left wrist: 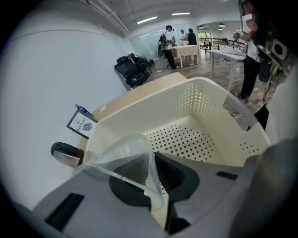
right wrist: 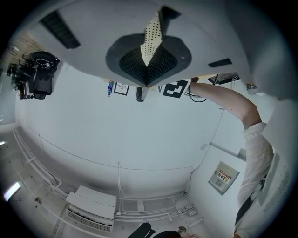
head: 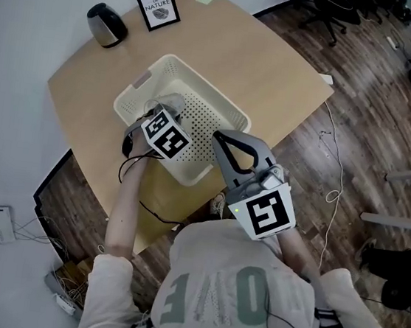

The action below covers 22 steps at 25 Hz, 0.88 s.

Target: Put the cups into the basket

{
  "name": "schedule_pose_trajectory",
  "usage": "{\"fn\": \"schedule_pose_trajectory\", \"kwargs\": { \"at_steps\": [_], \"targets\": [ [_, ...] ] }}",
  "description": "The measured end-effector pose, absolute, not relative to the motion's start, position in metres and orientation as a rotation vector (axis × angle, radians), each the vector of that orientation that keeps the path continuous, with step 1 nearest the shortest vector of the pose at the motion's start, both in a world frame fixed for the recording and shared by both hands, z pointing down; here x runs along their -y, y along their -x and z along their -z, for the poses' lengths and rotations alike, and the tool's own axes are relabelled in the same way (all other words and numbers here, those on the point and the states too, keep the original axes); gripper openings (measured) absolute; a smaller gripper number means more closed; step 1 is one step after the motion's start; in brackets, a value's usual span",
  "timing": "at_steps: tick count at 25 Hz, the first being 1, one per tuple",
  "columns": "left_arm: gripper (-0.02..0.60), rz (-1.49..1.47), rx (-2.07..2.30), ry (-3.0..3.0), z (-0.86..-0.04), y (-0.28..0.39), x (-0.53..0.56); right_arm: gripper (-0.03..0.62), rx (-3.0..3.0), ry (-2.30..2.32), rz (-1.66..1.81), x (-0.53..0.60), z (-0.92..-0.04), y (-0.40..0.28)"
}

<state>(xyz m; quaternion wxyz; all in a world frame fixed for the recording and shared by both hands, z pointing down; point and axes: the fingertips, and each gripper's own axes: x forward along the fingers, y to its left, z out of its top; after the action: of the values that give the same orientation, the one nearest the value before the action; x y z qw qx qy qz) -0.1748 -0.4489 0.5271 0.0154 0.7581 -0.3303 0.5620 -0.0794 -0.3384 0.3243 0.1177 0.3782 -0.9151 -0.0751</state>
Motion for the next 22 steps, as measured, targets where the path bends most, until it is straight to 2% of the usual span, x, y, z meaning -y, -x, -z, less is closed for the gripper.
{"fn": "schedule_pose_trajectory", "kwargs": {
  "at_steps": [9, 22],
  "targets": [
    [0.041, -2.092, 0.572, -2.143, -0.587, 0.18, 0.422, -0.002, 2.63, -1.179, 0.166, 0.344, -0.331, 0.06],
    [0.062, -2.454, 0.262, -2.028, -0.623, 0.178, 0.427, -0.002, 2.611, -1.239, 0.156, 0.354, -0.336, 0.049]
  ]
}}
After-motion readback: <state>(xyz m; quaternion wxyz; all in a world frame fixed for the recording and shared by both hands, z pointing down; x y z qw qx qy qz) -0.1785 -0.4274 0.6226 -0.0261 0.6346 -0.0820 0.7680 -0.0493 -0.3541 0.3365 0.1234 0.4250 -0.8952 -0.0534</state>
